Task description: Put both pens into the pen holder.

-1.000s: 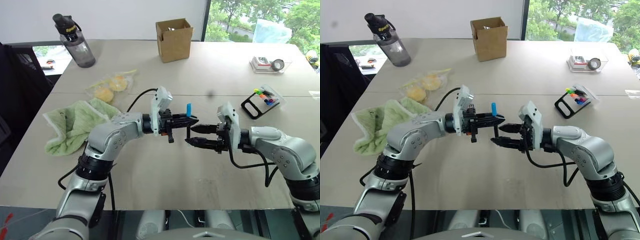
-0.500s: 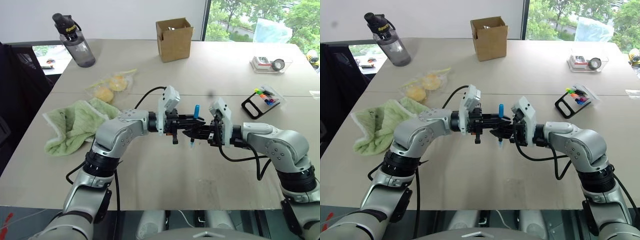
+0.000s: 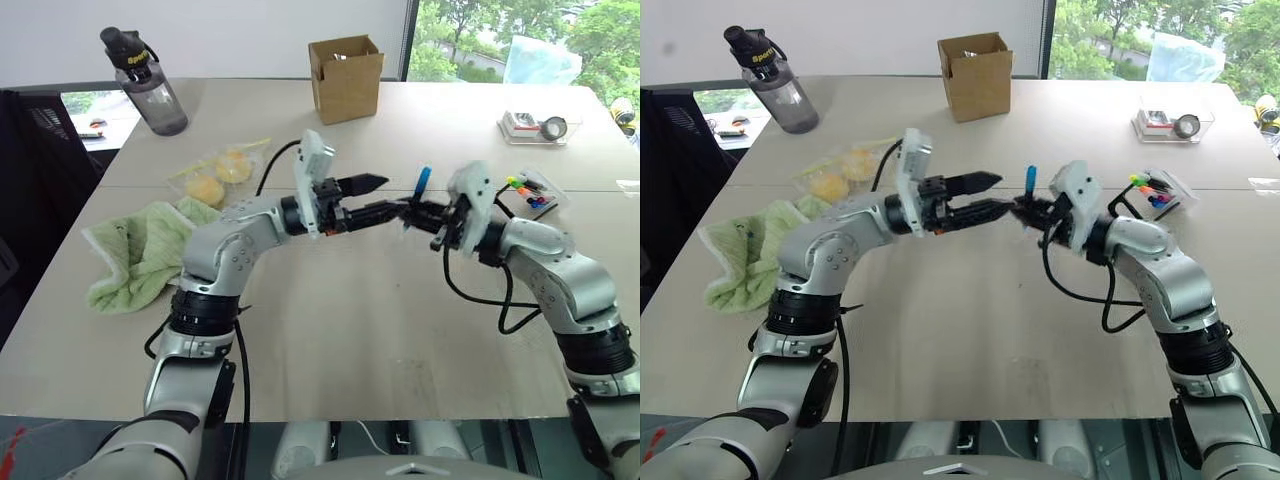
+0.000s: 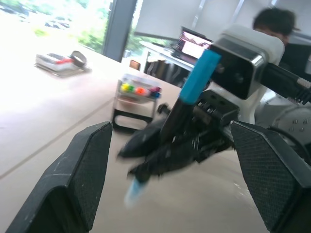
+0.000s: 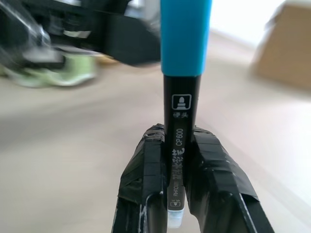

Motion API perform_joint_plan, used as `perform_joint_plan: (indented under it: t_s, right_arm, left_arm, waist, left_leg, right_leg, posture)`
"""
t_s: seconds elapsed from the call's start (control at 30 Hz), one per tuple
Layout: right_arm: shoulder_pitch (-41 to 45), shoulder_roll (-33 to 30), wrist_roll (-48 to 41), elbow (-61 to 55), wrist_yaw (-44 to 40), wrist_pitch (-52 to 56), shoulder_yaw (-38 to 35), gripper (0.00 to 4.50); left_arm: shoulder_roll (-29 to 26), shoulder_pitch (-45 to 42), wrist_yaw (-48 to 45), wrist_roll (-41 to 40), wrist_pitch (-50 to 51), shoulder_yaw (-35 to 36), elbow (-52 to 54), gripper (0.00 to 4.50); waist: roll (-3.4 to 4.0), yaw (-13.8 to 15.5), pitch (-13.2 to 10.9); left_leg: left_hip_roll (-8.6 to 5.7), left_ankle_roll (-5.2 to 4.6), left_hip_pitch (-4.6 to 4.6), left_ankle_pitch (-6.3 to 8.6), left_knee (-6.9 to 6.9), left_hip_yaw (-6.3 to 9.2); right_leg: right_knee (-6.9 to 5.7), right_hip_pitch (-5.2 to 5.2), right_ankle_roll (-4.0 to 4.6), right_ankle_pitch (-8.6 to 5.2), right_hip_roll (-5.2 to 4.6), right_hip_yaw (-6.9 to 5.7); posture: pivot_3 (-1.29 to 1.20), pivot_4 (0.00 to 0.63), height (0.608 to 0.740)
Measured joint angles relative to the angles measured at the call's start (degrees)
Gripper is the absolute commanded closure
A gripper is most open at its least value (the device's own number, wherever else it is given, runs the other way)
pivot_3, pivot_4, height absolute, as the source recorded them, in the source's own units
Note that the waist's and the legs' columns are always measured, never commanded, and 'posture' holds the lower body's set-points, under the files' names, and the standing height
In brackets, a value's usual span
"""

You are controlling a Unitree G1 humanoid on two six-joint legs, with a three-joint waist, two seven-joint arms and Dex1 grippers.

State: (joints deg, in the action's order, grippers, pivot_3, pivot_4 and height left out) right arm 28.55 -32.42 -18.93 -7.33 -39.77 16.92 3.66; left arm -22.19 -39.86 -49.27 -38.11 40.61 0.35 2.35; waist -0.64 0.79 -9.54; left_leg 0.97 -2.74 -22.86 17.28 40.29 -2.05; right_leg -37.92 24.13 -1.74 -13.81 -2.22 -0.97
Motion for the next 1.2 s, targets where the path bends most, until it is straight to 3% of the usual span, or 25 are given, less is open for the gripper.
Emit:
perform_joint_plan:
  t_s: [0.23, 0.33, 0.5, 0.87, 1.2]
  right_arm:
    - [-0.36, -10.81, 4.87, 2.09, 0.56, -8.56, -12.18, 4.44]
    - [-1.64, -12.56, 6.4, 2.73, 0.92, -9.73, -14.33, 4.44]
    - [-6.48, -14.0, 7.95, 3.06, 0.27, -9.77, -14.86, 4.44]
    - [-7.43, -14.02, 9.17, 2.15, -0.3, -9.45, -14.67, 4.44]
    - [-3.34, -14.01, 18.39, 13.69, 0.67, -19.74, -8.43, 4.44]
  left_arm:
    - [0.89, 1.92, 1.37, 3.23, -2.01, -2.74, 2.91, 0.47]
    - [2.09, 1.99, 1.81, 4.42, -2.25, -5.31, 4.27, 0.47]
    - [2.85, 2.01, 1.55, 7.31, -3.5, -9.8, 5.05, 0.47]
    - [2.97, 1.94, 0.4, 9.84, -4.79, -10.57, 4.83, 0.47]
    - [3.56, 1.88, -0.07, 10.23, -4.85, -11.69, 4.83, 0.47]
  waist:
    - [0.0, 0.05, -0.01]
    - [0.0, -0.05, -0.01]
    - [0.02, -0.29, -0.01]
    - [0.02, -0.02, -0.01]
    - [0.02, -0.08, -0.01]
  left_leg:
    - [-0.01, 0.0, -0.03, 0.0, 0.0, -0.06]
    - [0.01, 0.01, 0.07, 0.0, 0.0, -0.07]
    - [0.04, 0.0, 0.12, -0.01, 0.0, -0.17]
    - [0.05, 0.0, 0.1, 0.0, 0.0, -0.2]
    - [0.06, 0.01, 0.11, -0.01, 0.01, -0.24]
  right_leg:
    - [0.03, 0.0, 0.0, 0.0, -0.19, 0.03]
    - [-0.05, -0.02, 0.01, 0.01, -0.28, 0.04]
    - [-0.09, -0.01, 0.01, 0.01, 0.0, 0.19]
    - [-0.05, -0.01, 0.01, 0.01, 0.0, 0.18]
    - [-0.06, 0.0, 0.01, 0.01, 0.01, 0.2]
  posture:
    - [0.0, 0.15, 0.736]
    - [0.0, 0.15, 0.736]
    - [0.0, 0.15, 0.736]
    - [0.0, 0.15, 0.736]
    - [0.0, 0.15, 0.736]
